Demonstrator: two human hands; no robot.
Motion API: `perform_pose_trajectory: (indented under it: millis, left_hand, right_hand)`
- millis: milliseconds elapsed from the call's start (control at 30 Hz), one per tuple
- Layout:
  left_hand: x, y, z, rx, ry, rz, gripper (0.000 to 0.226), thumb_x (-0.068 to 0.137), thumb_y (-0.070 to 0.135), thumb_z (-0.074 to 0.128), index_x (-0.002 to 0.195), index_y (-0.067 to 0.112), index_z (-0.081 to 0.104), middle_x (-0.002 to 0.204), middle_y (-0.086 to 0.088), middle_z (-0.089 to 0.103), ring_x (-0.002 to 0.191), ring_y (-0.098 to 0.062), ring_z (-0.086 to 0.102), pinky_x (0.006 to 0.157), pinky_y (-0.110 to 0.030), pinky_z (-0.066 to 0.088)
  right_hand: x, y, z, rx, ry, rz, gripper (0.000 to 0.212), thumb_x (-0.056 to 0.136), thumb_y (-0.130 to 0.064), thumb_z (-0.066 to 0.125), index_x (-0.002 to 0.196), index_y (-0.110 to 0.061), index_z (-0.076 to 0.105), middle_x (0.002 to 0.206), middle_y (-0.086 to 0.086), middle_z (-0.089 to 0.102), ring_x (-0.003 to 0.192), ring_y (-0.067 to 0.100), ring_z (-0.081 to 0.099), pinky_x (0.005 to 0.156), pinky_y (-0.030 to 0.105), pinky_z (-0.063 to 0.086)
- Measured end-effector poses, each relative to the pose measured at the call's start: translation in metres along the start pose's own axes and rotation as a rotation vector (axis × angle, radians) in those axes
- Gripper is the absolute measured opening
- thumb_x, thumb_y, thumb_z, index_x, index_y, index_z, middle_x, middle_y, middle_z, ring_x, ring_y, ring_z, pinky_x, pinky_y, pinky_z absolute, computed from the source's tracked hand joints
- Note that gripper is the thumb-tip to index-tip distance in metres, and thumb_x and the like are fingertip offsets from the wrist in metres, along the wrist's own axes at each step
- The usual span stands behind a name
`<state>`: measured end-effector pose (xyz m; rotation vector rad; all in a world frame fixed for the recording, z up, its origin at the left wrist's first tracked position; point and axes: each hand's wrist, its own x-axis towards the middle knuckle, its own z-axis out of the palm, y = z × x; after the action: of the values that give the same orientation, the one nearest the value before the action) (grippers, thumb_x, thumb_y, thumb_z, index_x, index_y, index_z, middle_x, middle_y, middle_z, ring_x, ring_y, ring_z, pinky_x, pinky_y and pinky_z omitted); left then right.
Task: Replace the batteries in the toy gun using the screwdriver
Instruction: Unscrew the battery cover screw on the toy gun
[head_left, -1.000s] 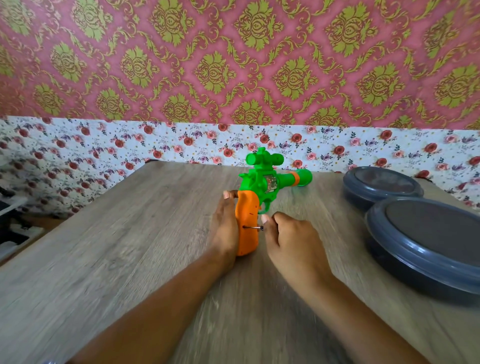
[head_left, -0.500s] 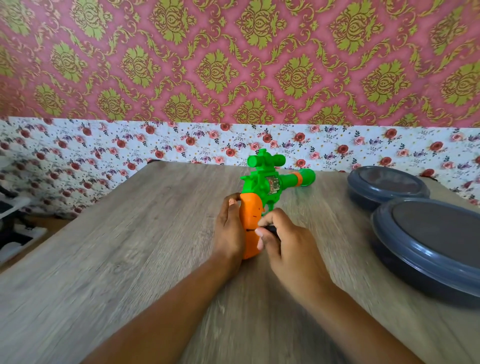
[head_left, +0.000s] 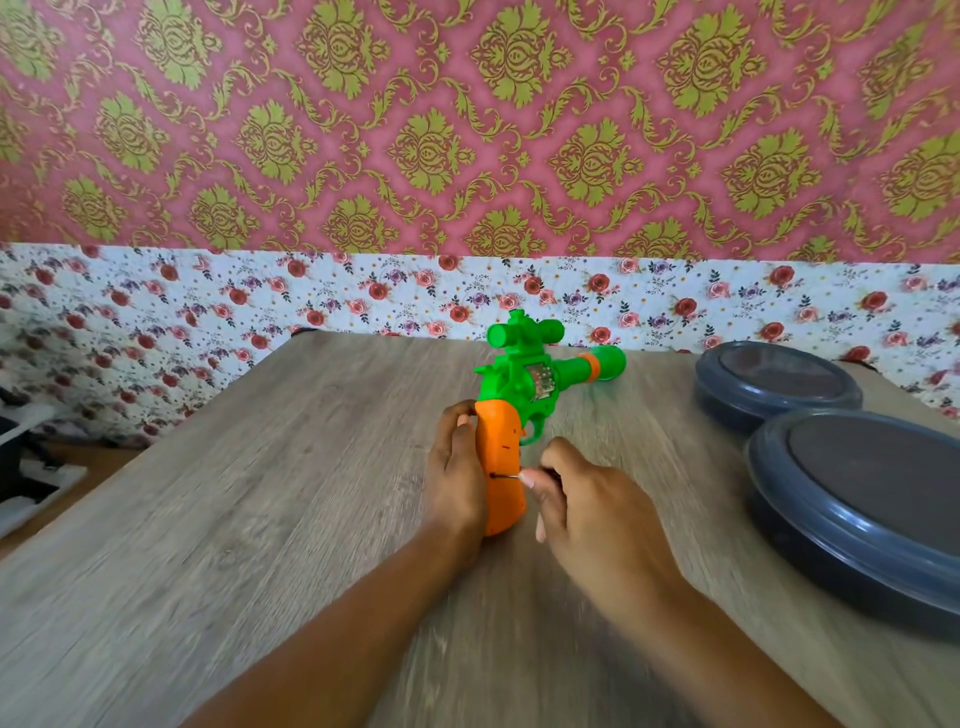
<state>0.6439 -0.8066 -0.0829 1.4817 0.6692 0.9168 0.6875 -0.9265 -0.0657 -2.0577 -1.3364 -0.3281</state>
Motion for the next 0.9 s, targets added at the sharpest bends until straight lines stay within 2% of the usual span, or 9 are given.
perform_pose_trajectory:
  millis: [133, 300, 400, 500, 567, 633, 700, 800, 900]
  left_hand:
    - [-0.002, 0.002, -0.001, -0.012, -0.007, 0.014, 0.027, 0.101, 0.020, 0.030, 0.105, 0.023, 0.056, 0.093, -0.010, 0.062, 0.075, -0.018, 0.056, 0.066, -0.032, 0.046]
    - [-0.005, 0.004, -0.003, -0.039, -0.013, 0.049, 0.026, 0.101, 0.015, 0.029, 0.104, 0.016, 0.056, 0.082, -0.006, 0.058, 0.065, -0.008, 0.052, 0.053, -0.015, 0.043]
    - [-0.008, 0.005, -0.003, -0.013, -0.032, 0.075, 0.025, 0.101, 0.014, 0.029, 0.103, 0.018, 0.054, 0.083, 0.001, 0.059, 0.062, 0.002, 0.053, 0.058, -0.014, 0.045]
    - [-0.006, 0.005, -0.002, -0.027, -0.020, 0.033, 0.027, 0.101, 0.017, 0.029, 0.097, 0.024, 0.055, 0.091, -0.007, 0.061, 0.072, -0.013, 0.055, 0.067, -0.029, 0.047]
    - [-0.005, 0.004, -0.001, -0.020, -0.021, 0.023, 0.027, 0.101, 0.019, 0.029, 0.099, 0.025, 0.055, 0.094, -0.009, 0.062, 0.076, -0.018, 0.055, 0.068, -0.031, 0.046]
    - [-0.006, 0.003, 0.000, -0.011, -0.023, 0.031, 0.027, 0.102, 0.020, 0.028, 0.105, 0.021, 0.055, 0.095, -0.009, 0.062, 0.075, -0.017, 0.056, 0.065, -0.028, 0.046]
    - [-0.007, 0.003, 0.000, -0.014, -0.025, 0.045, 0.027, 0.102, 0.017, 0.028, 0.107, 0.017, 0.054, 0.089, -0.008, 0.060, 0.069, -0.013, 0.054, 0.055, -0.019, 0.046]
    - [-0.007, 0.003, 0.000, -0.013, -0.022, 0.061, 0.027, 0.101, 0.017, 0.028, 0.099, 0.023, 0.054, 0.087, -0.008, 0.060, 0.071, -0.016, 0.054, 0.059, -0.026, 0.045]
    - [-0.009, 0.006, 0.000, -0.020, -0.012, 0.067, 0.025, 0.101, 0.015, 0.029, 0.100, 0.022, 0.053, 0.081, -0.003, 0.058, 0.069, -0.014, 0.052, 0.055, -0.022, 0.045]
  right_hand:
    - [0.002, 0.001, -0.002, 0.076, 0.031, -0.052, 0.021, 0.086, -0.036, 0.040, 0.084, -0.018, 0.050, 0.060, -0.001, 0.063, 0.058, 0.020, 0.061, 0.057, 0.041, 0.050]
    - [0.002, -0.005, -0.003, 0.196, 0.016, -0.085, 0.004, 0.086, -0.027, 0.049, 0.085, -0.026, 0.046, 0.073, -0.004, 0.067, 0.069, 0.013, 0.064, 0.061, 0.040, 0.052]
    - [-0.002, -0.011, -0.002, 0.142, -0.003, -0.112, 0.028, 0.089, -0.047, 0.037, 0.102, -0.023, 0.042, 0.089, -0.003, 0.066, 0.081, 0.017, 0.065, 0.062, 0.035, 0.050]
    - [-0.004, -0.008, -0.003, -0.088, 0.059, -0.059, 0.058, 0.084, -0.060, 0.007, 0.102, -0.019, 0.043, 0.073, 0.000, 0.064, 0.065, 0.021, 0.063, 0.042, 0.026, 0.028]
    - [-0.003, -0.002, -0.001, -0.165, 0.092, -0.016, 0.062, 0.083, -0.060, 0.004, 0.091, -0.016, 0.048, 0.060, 0.004, 0.062, 0.057, 0.027, 0.061, 0.039, 0.025, 0.022]
    - [0.000, 0.001, -0.001, -0.153, 0.067, 0.024, 0.058, 0.085, -0.060, 0.008, 0.088, -0.018, 0.048, 0.062, 0.006, 0.065, 0.063, 0.028, 0.064, 0.045, 0.031, 0.038]
    - [0.001, 0.001, -0.003, -0.058, 0.017, 0.052, 0.043, 0.091, -0.052, 0.022, 0.097, -0.019, 0.049, 0.070, 0.006, 0.068, 0.074, 0.027, 0.064, 0.061, 0.036, 0.049]
    - [0.003, -0.003, -0.007, 0.056, -0.003, 0.010, 0.012, 0.094, -0.031, 0.045, 0.088, -0.021, 0.044, 0.071, 0.005, 0.068, 0.071, 0.027, 0.062, 0.065, 0.041, 0.049]
    - [0.004, -0.006, -0.009, 0.171, -0.008, -0.003, 0.015, 0.090, -0.017, 0.053, 0.080, -0.024, 0.044, 0.063, -0.001, 0.065, 0.063, 0.019, 0.062, 0.064, 0.041, 0.051]
